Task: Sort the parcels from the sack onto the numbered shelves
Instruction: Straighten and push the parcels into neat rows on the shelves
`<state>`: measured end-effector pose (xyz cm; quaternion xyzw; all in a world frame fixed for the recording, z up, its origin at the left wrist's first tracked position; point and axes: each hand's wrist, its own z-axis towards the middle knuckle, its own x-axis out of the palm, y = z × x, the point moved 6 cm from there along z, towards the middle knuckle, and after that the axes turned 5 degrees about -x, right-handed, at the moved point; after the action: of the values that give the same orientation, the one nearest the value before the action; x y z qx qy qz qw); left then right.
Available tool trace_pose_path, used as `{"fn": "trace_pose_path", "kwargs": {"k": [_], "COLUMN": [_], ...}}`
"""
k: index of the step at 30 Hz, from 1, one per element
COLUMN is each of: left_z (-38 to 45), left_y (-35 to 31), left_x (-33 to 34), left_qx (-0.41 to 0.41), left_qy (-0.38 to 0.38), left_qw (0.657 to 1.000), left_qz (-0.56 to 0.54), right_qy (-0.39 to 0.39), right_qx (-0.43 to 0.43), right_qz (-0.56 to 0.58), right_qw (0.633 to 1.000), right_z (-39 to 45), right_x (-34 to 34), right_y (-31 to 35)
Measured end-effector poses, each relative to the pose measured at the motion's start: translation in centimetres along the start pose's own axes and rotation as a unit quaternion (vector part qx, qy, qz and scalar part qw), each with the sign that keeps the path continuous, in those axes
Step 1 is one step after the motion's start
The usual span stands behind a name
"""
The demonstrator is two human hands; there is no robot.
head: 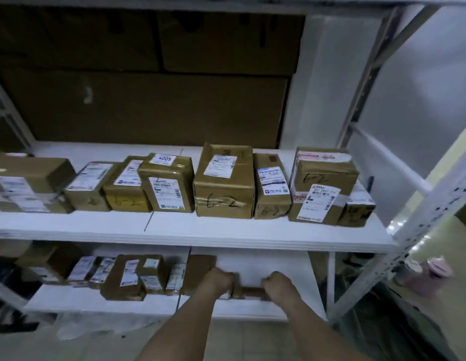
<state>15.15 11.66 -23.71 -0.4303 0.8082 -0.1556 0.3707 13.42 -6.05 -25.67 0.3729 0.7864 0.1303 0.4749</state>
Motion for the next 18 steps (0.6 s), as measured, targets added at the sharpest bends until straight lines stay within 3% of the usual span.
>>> {"fn": "trace_pose_path", "kwargs": {"k": [5,11,18], "left_z": [-0.9,-7.2,-13.5], "left_y": [-0.1,-2.2,-3.3], "left_x": [-2.8,-7.1,-10.2], "left_qx": [0.052,0.113,0.109], "left_qy": [0.014,-0.047,-0.121], "left_qw": [0.998,0.992,0.987], "left_qz": [0.009,0.012,0.009], "right_qy": [-0.038,-0.066,-0.091], "right_qx": [-0.012,-0.059,-0.123], "right_qz": [0.002,-0.014,-0.041], "right_qw": [0.999,0.996,0.987], "right_z": [-4.8,-9.3,-13.7], "right_x": [-2.0,-3.7,-6.7], "right_y": [4.3,8.0,12.2]}}
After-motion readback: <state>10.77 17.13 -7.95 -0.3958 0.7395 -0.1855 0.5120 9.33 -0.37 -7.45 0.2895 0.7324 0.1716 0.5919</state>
